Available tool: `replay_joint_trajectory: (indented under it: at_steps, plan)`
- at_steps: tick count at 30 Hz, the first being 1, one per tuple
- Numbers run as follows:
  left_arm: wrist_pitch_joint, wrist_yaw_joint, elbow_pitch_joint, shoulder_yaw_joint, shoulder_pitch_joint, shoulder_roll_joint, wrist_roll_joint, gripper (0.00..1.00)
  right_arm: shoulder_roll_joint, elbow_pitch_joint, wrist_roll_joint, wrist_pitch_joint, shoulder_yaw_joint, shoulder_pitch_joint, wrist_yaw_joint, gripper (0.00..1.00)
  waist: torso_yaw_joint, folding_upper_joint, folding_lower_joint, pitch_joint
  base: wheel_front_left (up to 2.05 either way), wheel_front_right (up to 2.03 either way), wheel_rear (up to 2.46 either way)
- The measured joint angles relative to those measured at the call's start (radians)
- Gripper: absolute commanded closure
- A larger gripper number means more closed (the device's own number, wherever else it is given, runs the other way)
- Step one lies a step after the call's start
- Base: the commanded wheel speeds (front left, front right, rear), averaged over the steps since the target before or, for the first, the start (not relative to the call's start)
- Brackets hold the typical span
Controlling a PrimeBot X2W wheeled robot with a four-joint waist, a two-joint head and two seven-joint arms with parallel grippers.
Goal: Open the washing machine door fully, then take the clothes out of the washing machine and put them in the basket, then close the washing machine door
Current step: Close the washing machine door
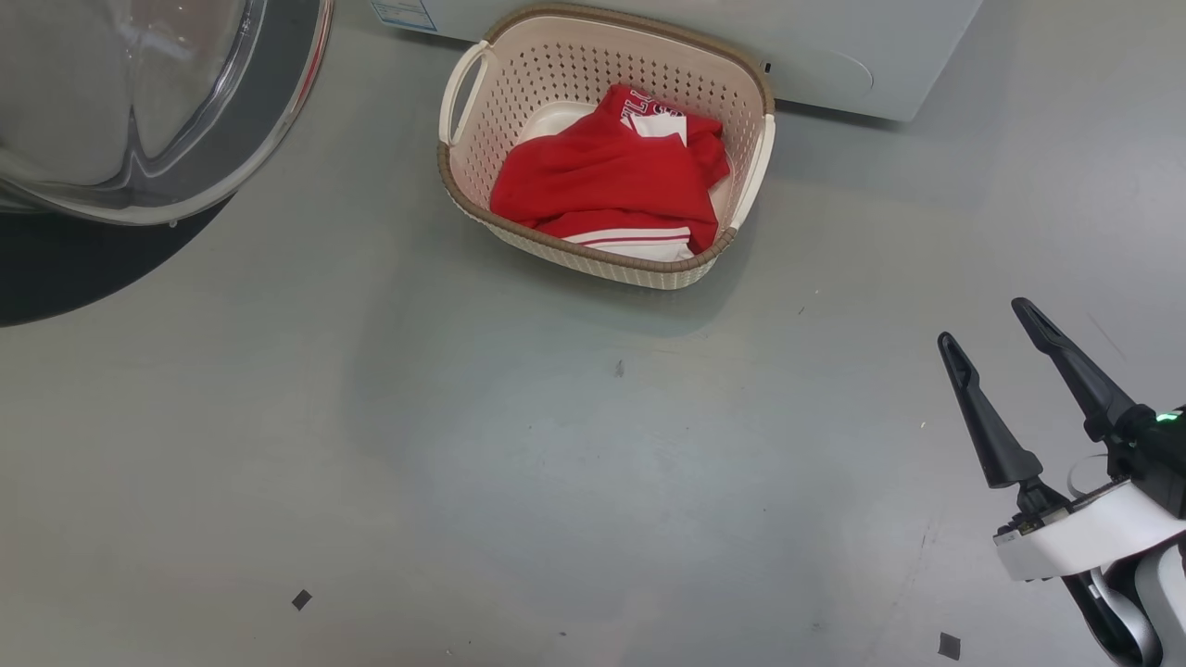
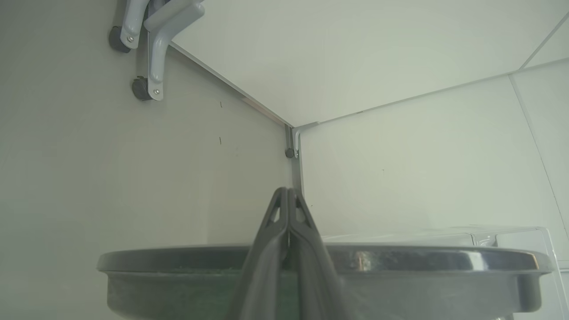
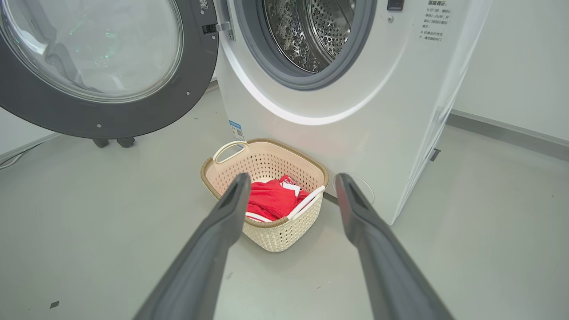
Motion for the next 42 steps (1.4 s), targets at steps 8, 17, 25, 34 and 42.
replay_joint_trajectory:
  at_steps: [8, 17, 25, 34, 42]
  plan:
    - [0.064, 0.000, 0.025, -0.013, -0.017, 0.019, 0.022, 1.00, -0.006, -0.002, 0.002, 0.000, 0.000, 0.000, 0.000, 0.00, -0.004, 0.0000, 0.0000, 0.002, 0.00, 0.00, 0.00]
    - [0.129, 0.000, 0.041, -0.024, -0.020, 0.037, 0.032, 1.00, -0.011, -0.002, 0.003, -0.001, -0.001, 0.000, 0.000, 0.00, -0.006, 0.0000, 0.0000, 0.000, 0.00, 0.00, 0.00]
    - [0.240, 0.000, 0.052, -0.087, -0.019, 0.026, 0.044, 1.00, -0.012, -0.001, 0.003, -0.001, -0.001, 0.000, 0.000, 0.00, -0.002, 0.0000, -0.0001, -0.008, 0.00, 0.00, 0.00]
    - [0.308, 0.000, 0.056, -0.113, -0.008, 0.022, 0.062, 1.00, -0.002, 0.007, 0.017, -0.002, 0.000, 0.000, 0.000, 0.00, 0.010, 0.0000, 0.0000, -0.029, 0.00, 0.00, 0.00]
    - [0.407, 0.000, 0.029, -0.150, 0.026, 0.022, 0.055, 1.00, 0.016, 0.014, 0.019, -0.003, 0.011, -0.001, 0.000, 0.00, 0.019, 0.0000, -0.0001, -0.054, 0.00, 0.00, 0.00]
